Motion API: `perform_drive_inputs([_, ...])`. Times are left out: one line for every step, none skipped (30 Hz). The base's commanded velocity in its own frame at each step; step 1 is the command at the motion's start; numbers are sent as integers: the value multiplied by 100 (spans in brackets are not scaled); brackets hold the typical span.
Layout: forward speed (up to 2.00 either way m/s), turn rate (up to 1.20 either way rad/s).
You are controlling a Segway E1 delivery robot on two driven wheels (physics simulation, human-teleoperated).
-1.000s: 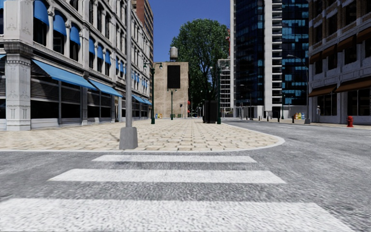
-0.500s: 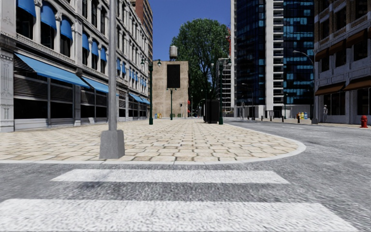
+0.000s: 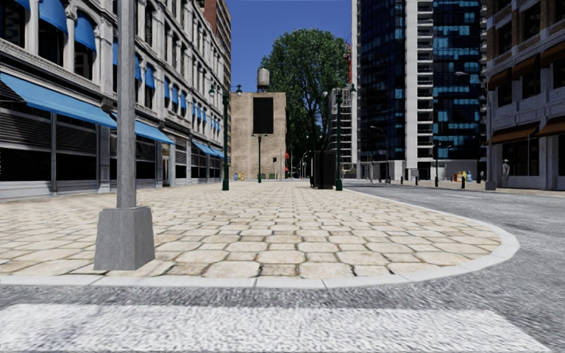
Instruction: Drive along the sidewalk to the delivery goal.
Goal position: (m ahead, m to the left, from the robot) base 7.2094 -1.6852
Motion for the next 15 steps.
perform_drive_inputs([200, 0])
perform_drive_inputs([200, 0])
perform_drive_inputs([200, 0])
perform_drive_inputs([200, 0])
perform_drive_inputs([200, 0])
perform_drive_inputs([200, 0])
perform_drive_inputs([200, 0])
perform_drive_inputs([200, 0])
perform_drive_inputs([200, 0])
perform_drive_inputs([200, 0])
perform_drive_inputs([200, 0])
perform_drive_inputs([200, 0])
perform_drive_inputs([200, 0])
perform_drive_inputs([200, 0])
perform_drive_inputs([200, 0])
